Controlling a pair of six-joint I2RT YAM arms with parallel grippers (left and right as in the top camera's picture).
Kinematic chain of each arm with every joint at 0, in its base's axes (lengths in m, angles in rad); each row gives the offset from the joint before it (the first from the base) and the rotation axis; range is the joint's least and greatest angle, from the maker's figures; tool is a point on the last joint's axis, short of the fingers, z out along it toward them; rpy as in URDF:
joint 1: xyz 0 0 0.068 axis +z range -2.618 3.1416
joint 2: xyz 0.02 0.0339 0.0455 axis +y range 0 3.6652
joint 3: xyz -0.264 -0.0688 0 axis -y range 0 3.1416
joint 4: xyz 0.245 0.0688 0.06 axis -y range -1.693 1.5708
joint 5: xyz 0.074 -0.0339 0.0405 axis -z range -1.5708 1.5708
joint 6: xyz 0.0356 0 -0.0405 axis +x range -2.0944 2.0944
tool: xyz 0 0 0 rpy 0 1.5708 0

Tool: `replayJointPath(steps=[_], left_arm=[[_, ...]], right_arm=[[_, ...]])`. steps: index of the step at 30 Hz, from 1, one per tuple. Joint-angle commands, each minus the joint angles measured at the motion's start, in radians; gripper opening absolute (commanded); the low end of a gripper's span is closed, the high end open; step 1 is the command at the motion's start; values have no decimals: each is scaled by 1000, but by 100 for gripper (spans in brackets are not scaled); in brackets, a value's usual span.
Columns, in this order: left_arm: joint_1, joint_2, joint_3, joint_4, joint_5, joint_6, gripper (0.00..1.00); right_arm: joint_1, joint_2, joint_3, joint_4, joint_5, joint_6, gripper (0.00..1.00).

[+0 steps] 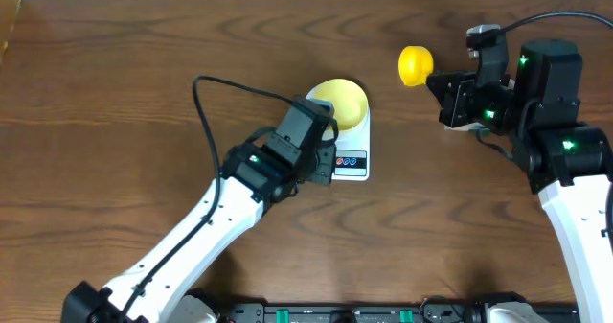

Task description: Scoop item into bowl and weigh 50g on scale

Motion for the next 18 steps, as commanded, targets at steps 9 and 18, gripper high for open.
replayJointPath(steps=[9,18], left_arm=[[-89,230,-28,150,-39,185,8],[-154,329,-28,221,-186,197,8]], right_arm=[[-3,-2,20,0,29,-23,1],[-3,-2,20,0,38,-23,1]])
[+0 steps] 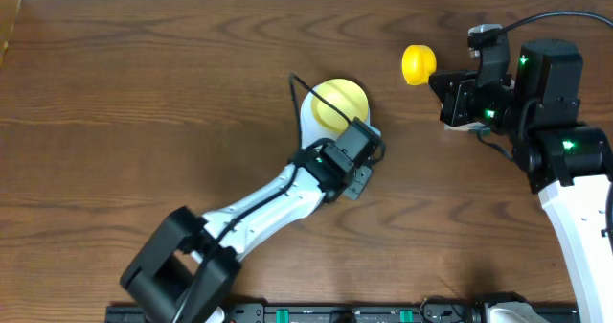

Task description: Scoop item into bowl and weigh 50g on scale

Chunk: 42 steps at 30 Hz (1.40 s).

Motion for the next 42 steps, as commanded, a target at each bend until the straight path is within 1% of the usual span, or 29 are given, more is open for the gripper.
replayJointPath(steps=[1,5,9,24,32,42], left_arm=[[3,11,-9,5,-95,28,8],[4,32,-10,24,-159,29,8],[3,69,-10,33,-158,42,7],[4,69,-10,39,-158,43,7],[7,69,-10,90,-158,47,8],[26,69,-10,75,-158,47,8]], right_arm=[[-3,-2,20,-1,9,-19,1],[-3,-2,20,-1,9,-19,1],[-3,-2,20,-1,13,-19,1],[-3,-2,20,-4,24,-19,1],[-3,-2,20,-2,24,-19,1],[-3,-2,20,2,24,-18,1]])
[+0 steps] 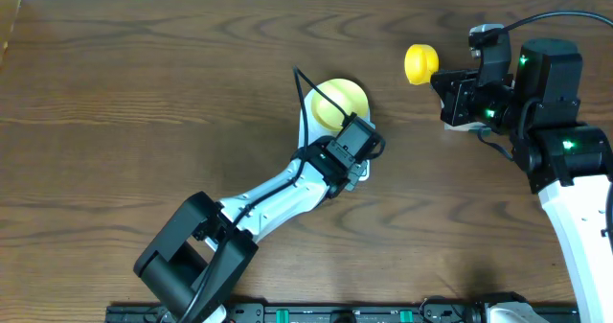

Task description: Scoop item into bowl and weigh 50g on scale

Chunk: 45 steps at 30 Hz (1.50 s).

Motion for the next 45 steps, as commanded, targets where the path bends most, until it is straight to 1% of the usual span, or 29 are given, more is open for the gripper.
replayJointPath(steps=[1,25,45], left_arm=[[6,6,-10,-2,-23,10,8],[6,12,-10,13,-23,10,8],[6,84,-10,32,-23,10,8]], right_arm=[[-3,-2,20,3,5,-18,1],[-3,-2,20,4,5,-18,1],[-3,-2,20,3,5,-18,1]])
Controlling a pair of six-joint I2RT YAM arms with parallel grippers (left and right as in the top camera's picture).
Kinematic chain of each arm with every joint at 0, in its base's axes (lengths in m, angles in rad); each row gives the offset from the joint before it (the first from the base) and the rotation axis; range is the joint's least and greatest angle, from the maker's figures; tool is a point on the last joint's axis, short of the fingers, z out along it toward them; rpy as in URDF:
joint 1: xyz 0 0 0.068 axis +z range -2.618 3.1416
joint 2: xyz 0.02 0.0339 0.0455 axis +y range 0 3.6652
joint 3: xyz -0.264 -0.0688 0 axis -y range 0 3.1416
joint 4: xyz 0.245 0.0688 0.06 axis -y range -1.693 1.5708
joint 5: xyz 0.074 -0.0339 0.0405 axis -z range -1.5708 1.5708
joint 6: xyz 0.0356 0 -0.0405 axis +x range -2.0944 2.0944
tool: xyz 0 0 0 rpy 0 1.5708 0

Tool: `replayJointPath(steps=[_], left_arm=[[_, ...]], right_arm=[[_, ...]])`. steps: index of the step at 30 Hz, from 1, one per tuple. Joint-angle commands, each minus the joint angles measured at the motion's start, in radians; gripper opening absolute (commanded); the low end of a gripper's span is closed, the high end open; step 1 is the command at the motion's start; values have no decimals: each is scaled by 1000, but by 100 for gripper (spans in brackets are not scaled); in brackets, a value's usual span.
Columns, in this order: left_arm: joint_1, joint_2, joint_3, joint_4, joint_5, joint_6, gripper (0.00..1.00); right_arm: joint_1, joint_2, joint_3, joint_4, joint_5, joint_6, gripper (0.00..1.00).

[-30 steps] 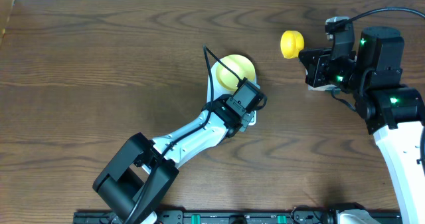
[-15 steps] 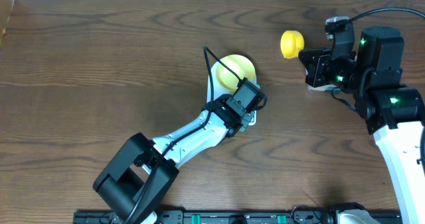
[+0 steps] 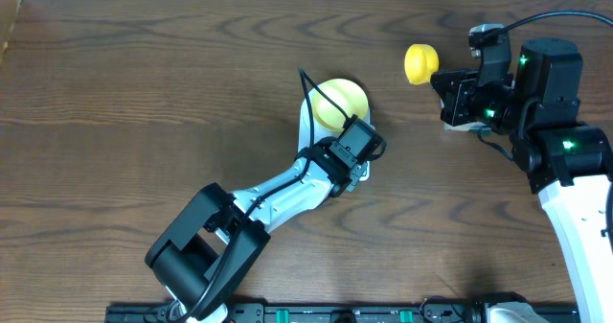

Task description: Scoop item into bowl and weigh 50g on scale

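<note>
A yellow bowl (image 3: 342,101) sits on the white scale (image 3: 308,124) near the table's middle. My left gripper (image 3: 352,163) hangs over the scale's front edge and covers its display panel. Its fingers are hidden under the wrist. At the upper right, my right gripper (image 3: 440,74) holds a yellow scoop (image 3: 418,63) out to its left, above the table and well right of the bowl. What the scoop contains cannot be seen.
The brown wooden table (image 3: 144,83) runs to a pale edge along the back. The left arm's black cable (image 3: 311,88) arcs over the bowl's left rim. A black rail with green connectors (image 3: 345,313) lies along the front edge.
The left arm's elbow has shifted slightly to the right, while its gripper stays over the front of the scale. The right arm and the scoop have not moved.
At first my left gripper was beside the scale's left front, with the display panel showing. Then it was over the scale's front right, covering the panel, and it has stayed there. The right gripper held the yellow scoop at the upper right throughout, barely shifting.
</note>
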Motion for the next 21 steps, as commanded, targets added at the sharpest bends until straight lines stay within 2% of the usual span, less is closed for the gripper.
replayJointPath(steps=[1,21], left_arm=[[5,30,-10,-2,-12,6,8],[4,23,-7,9,-4,6,8]], right_arm=[[-3,-2,20,2,5,-18,1],[-3,-3,20,2,4,-18,1]])
